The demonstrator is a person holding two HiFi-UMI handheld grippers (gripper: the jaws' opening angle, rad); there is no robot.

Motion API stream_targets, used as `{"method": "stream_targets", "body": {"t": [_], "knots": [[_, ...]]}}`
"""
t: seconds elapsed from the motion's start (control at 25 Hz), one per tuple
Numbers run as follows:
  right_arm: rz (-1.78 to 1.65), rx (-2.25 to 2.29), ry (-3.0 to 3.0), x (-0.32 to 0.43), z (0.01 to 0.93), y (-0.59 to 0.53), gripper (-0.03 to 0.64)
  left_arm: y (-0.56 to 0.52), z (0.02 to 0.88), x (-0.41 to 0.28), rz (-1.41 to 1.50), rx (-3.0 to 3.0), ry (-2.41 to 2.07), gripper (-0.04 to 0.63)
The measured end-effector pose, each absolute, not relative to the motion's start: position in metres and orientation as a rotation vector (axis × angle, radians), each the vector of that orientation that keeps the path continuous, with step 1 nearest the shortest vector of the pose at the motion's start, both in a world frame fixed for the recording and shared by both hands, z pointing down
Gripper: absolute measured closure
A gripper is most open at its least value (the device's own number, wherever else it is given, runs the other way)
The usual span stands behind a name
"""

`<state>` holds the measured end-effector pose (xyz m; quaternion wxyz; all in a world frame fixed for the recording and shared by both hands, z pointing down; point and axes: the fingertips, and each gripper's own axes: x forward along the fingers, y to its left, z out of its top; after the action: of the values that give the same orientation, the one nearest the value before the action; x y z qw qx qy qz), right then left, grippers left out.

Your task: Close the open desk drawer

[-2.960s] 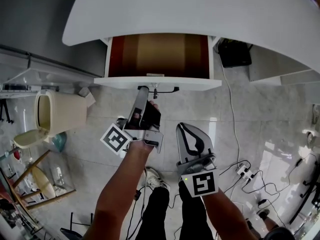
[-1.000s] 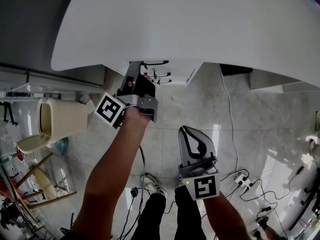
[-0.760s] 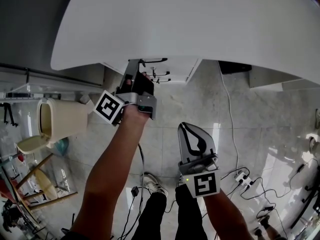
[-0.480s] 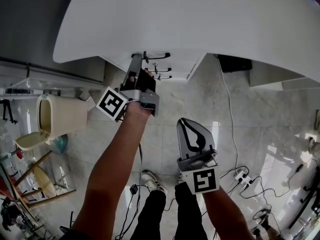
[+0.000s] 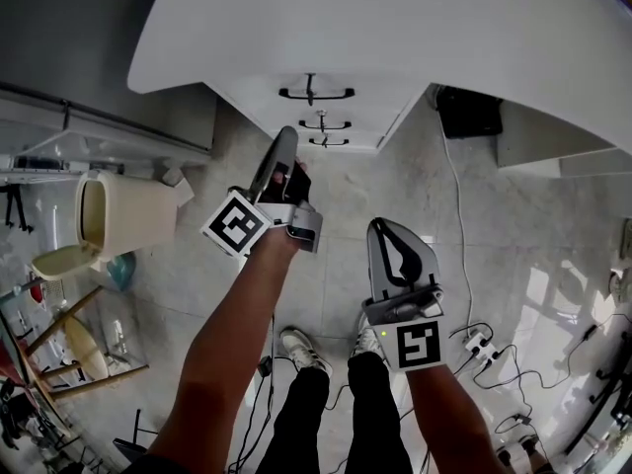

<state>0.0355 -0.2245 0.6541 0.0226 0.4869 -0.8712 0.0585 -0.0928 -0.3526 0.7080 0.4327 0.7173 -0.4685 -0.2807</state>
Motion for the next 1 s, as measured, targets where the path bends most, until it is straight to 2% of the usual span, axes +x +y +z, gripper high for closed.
{"method": "stream_targets", "body": {"t": [0.32, 0.6, 0.8, 1.0], "knots": [[0.276, 1.584, -2.635, 0.04, 0.652, -0.183, 0.589, -0.274, 0.66, -0.103, -0.349, 2.219, -1.433, 0.589], [0.196, 1.587, -2.582, 0.054, 0.627, -0.151, 0.589, -0.197, 0.606, -0.102, -0.055, 2.501, -1.641, 0.589], [0.108, 1.529, -2.598, 0.044, 0.586, -0.128, 0.589, -0.148, 0.573, -0.109, 0.136, 2.489, -1.77, 0.589], [0.095, 1.555, -2.596, 0.048, 0.532, -0.095, 0.589, -0.099, 0.537, -0.124, 0.166, 2.379, -1.788, 0.589]]}}
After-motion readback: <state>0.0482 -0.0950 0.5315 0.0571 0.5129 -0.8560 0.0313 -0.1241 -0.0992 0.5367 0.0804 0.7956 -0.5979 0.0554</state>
